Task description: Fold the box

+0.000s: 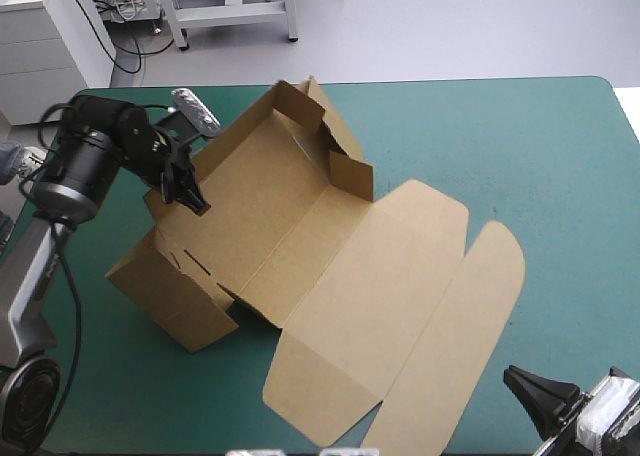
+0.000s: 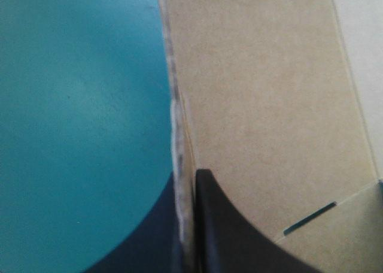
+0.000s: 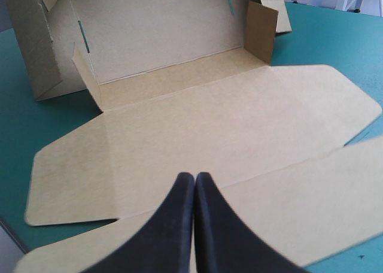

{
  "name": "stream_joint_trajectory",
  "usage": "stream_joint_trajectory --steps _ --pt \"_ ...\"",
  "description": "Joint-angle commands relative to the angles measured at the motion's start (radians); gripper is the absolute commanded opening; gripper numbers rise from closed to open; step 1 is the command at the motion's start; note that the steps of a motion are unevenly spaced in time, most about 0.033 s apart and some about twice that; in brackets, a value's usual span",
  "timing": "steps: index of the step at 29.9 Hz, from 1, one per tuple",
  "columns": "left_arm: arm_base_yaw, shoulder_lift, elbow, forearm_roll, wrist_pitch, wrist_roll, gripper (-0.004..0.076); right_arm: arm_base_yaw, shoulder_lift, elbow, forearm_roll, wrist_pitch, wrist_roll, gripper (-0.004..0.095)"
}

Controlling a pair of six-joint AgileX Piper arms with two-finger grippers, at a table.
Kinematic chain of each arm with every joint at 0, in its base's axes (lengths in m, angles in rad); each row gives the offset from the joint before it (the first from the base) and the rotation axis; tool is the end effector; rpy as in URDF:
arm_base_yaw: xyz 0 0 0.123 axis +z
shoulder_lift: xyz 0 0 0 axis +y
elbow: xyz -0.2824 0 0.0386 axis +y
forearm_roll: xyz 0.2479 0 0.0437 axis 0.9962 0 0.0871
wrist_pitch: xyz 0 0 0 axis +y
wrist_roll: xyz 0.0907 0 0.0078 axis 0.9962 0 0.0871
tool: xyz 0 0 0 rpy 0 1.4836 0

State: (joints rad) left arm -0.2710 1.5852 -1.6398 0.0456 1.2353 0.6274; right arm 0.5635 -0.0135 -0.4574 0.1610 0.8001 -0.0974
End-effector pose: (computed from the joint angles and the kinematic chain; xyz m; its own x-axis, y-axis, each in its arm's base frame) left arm 0.3185 -0.0844 0.3811 -0.5363 0.7703 -0.3451 0.7115 0.6325 0.3060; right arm -0.0004 0.0121 0.2880 -0.2068 -0.1127 -0.9719 -0.6221 0.7819 0.0417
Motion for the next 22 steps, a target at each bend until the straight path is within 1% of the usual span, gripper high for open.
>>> stream_joint_trajectory --steps 1,5,10,15,18,22 --pt "-0.109 -0.013 -0.035 0.150 0.025 0.031 -0.0008 -0.007 -0.002 -0.023 0.001 -0.078 0.005 -0.0016" --pt "-0.215 -0.011 -0.035 0.301 -0.013 0.059 -0.0008 -0.007 -0.002 -0.022 0.001 -0.078 0.012 -0.0016" --pt "-0.315 -0.021 -0.035 0.398 -0.071 0.134 -0.0008 -0.007 -0.002 -0.022 0.001 -0.078 0.012 -0.0016" --pt "-0.396 -0.021 -0.035 0.417 -0.115 0.157 -0.0008 -0.007 -0.002 -0.022 0.001 -0.078 0.012 -0.0016" --pt "-0.452 -0.023 -0.035 0.437 -0.119 0.173 -0.0008 -0.007 -0.002 -0.022 0.001 -0.080 0.012 -0.0016" --pt "-0.533 -0.064 -0.003 0.468 -0.146 0.171 -0.0008 -0.007 -0.002 -0.022 0.001 -0.080 0.012 -0.0016"
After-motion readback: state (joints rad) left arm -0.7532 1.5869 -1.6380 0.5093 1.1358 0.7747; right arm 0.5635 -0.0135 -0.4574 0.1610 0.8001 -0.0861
